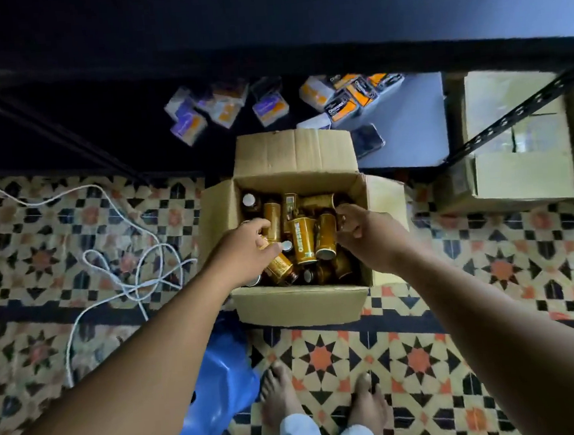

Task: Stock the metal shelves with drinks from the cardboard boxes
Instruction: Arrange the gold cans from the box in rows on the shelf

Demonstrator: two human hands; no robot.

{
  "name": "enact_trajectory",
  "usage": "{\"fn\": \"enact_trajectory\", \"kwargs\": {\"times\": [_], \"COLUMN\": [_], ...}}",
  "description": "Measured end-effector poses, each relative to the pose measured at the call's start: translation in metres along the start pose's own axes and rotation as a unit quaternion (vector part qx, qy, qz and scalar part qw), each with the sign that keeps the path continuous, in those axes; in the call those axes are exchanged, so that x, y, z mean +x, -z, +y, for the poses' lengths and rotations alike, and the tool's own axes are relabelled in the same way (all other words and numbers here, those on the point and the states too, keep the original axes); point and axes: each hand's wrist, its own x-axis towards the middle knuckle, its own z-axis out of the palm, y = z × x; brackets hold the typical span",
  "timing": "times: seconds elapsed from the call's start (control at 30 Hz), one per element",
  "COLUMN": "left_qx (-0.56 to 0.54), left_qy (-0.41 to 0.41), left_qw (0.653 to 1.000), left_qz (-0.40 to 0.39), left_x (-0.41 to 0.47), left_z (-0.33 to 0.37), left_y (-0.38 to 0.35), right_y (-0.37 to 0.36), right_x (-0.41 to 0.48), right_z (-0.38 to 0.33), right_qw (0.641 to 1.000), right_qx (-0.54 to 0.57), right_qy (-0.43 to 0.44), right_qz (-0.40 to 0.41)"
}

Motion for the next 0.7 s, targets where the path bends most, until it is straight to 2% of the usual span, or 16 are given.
{"fn": "enact_trajectory", "kwargs": {"times": [0.33, 0.53, 0.7], "left_qx": [-0.07, -0.069, -0.133], "left_qy": [0.009, 0.032, 0.057], "left_qw": [0.997, 0.997, 0.989], "left_qz": [-0.021, 0.007, 0.035], "left_x": [0.136, 0.193, 0.211], "left_z": [-0.046, -0.052, -0.058], "left_y": [-0.117, -0.147, -0.154], "right_y": [-0.128, -0.152, -0.158], "right_x": [0.108, 0.152, 0.16], "right_z": [0.068, 0.078, 0.075], "right_qw": [0.974, 0.97, 0.973], "right_qx": [0.149, 0.072, 0.094], "right_qy": [-0.147, -0.18, -0.169], "right_qz": [0.087, 0.147, 0.126]}}
